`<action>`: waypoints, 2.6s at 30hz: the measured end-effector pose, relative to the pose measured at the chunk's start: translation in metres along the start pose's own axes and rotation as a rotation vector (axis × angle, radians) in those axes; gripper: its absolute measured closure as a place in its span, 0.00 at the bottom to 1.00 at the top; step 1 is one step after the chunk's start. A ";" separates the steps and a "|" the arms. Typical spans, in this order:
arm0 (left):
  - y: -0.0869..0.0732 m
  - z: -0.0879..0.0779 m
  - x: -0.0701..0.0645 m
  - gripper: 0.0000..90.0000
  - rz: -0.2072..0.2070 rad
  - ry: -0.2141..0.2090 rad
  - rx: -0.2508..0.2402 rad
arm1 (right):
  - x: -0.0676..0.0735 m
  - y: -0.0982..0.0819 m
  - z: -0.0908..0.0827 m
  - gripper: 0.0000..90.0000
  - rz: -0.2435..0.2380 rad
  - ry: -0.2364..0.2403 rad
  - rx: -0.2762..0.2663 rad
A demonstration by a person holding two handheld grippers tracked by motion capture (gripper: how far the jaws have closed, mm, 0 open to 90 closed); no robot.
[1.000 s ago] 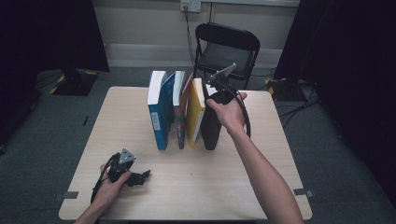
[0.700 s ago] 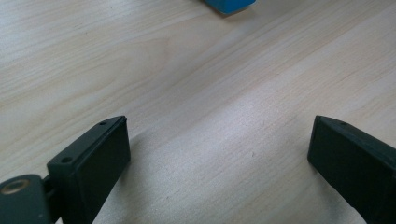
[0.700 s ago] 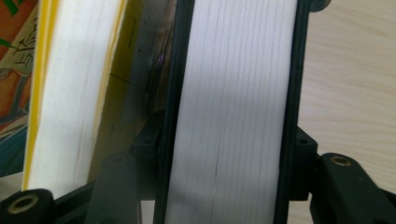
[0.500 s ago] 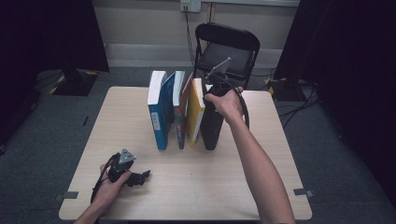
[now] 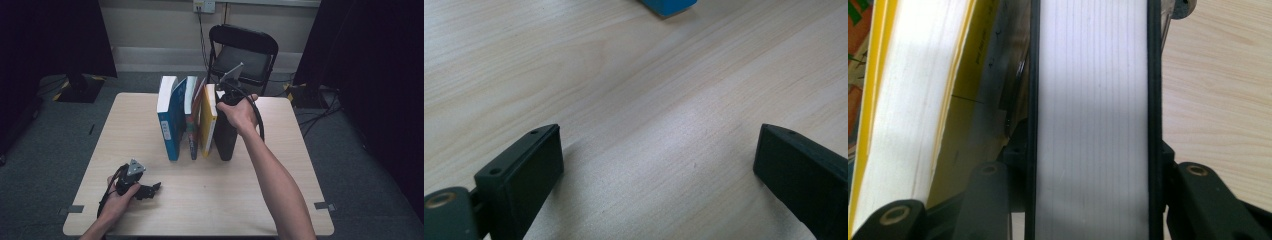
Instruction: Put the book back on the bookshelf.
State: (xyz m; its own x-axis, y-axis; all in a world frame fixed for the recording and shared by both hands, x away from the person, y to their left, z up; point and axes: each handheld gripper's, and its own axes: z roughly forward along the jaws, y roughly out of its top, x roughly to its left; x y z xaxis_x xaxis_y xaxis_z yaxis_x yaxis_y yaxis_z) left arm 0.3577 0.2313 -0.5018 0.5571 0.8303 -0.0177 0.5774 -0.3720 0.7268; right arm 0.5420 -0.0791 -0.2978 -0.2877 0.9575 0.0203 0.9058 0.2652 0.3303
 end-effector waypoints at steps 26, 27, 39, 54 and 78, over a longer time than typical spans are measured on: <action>0.000 -0.001 0.000 0.06 0.002 -0.005 0.003 | 0.005 0.017 0.005 0.60 0.075 -0.026 -0.152; 0.000 -0.001 0.000 0.06 0.002 -0.005 0.003 | 0.005 0.016 0.007 0.60 0.078 -0.026 -0.157; -0.001 -0.001 0.001 0.06 0.011 -0.003 0.008 | 0.011 0.009 0.005 0.55 0.061 -0.004 -0.192; -0.001 -0.001 0.001 0.06 0.010 -0.003 0.005 | 0.015 0.004 -0.007 0.49 -0.006 0.035 -0.193; -0.001 -0.002 0.001 0.06 0.011 -0.002 0.007 | 0.015 0.010 -0.013 0.61 0.034 -0.044 -0.246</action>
State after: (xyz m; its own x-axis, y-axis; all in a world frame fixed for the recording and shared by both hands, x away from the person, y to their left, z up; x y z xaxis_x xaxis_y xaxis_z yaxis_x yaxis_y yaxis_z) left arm 0.3567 0.2327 -0.5014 0.5647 0.8252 -0.0116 0.5756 -0.3837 0.7221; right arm 0.5425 -0.0632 -0.2822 -0.2396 0.9709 -0.0039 0.8102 0.2022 0.5502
